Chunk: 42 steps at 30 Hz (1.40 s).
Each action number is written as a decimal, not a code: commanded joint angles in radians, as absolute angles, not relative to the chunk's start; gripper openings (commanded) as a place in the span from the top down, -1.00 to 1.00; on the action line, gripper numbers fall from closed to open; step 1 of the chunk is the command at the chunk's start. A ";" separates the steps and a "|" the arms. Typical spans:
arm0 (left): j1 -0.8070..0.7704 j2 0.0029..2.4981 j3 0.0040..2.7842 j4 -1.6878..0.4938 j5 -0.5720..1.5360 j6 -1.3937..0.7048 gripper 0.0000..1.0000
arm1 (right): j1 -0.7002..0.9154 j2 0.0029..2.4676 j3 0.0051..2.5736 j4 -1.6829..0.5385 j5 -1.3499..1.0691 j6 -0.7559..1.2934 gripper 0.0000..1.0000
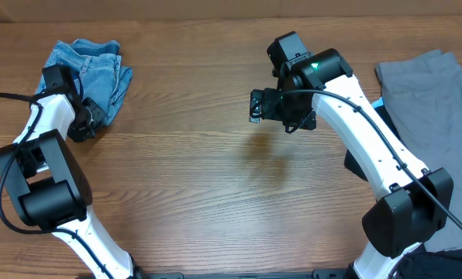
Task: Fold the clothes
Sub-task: 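Press and square the jeans bundle in the corner with the left gripper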
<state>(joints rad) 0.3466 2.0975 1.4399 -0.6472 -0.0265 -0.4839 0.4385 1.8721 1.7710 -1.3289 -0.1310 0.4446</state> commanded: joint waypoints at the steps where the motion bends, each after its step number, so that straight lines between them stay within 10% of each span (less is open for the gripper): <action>1: 0.344 2.153 1.435 -0.579 -0.030 -0.545 0.77 | 0.437 1.855 1.786 -1.332 -0.136 0.449 -1.00; 14: 0.310 2.245 1.435 -0.318 0.090 -0.796 0.74 | 0.437 1.855 1.786 -1.348 -0.137 0.502 -1.00; 42: 0.357 2.320 1.436 -0.102 -0.037 -0.656 0.59 | 0.437 1.855 1.786 -1.401 -0.136 0.502 -1.00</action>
<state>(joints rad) 0.3202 2.2410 1.4696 -0.0875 0.0444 -0.6964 0.4385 1.8721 1.7710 -1.4063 -0.1314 0.4973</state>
